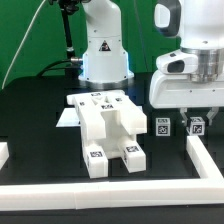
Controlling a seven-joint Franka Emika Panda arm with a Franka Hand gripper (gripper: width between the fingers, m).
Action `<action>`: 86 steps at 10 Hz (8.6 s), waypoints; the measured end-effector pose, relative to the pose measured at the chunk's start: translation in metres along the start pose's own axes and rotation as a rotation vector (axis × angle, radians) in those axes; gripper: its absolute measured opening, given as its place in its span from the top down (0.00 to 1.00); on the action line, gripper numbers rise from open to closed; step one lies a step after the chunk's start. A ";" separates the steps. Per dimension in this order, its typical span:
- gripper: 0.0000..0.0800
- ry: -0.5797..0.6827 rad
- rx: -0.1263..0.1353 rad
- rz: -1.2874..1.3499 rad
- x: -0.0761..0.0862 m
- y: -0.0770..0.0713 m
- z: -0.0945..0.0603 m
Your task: Assemble chair
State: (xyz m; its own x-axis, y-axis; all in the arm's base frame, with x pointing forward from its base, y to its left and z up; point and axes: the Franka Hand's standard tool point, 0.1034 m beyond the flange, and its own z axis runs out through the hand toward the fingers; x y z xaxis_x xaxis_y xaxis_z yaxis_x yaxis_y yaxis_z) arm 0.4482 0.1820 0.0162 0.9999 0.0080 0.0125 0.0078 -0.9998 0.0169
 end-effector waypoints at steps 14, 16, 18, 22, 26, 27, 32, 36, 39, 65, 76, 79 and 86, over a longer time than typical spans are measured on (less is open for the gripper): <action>0.65 -0.006 0.033 -0.185 0.070 0.115 -0.147; 0.65 -0.001 0.022 -0.242 0.072 0.135 -0.143; 0.65 0.003 0.017 -0.247 0.073 0.147 -0.133; 0.65 0.002 0.006 -0.245 0.074 0.156 -0.118; 0.65 -0.007 -0.001 -0.246 0.073 0.157 -0.107; 0.65 -0.003 -0.004 -0.247 0.074 0.157 -0.104; 0.51 0.023 -0.009 -0.249 0.078 0.158 -0.102; 0.20 0.022 -0.010 -0.249 0.077 0.158 -0.102; 0.19 0.021 -0.010 -0.249 0.077 0.158 -0.101; 0.19 0.032 0.034 0.220 0.090 0.146 -0.104; 0.31 0.010 0.009 -0.411 0.084 0.152 -0.096; 0.65 0.009 0.013 -0.186 0.084 0.151 -0.096; 0.64 0.019 0.031 0.340 0.086 0.152 -0.096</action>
Offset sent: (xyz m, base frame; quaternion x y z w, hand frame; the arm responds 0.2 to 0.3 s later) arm 0.0138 -0.0592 0.1000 0.0125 -0.0626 -0.0595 0.9962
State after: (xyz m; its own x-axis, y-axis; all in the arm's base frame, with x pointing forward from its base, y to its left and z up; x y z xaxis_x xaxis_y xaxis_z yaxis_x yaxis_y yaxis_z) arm 0.5344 0.0328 0.1160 0.9449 -0.3259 0.0304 -0.3253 -0.9453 -0.0217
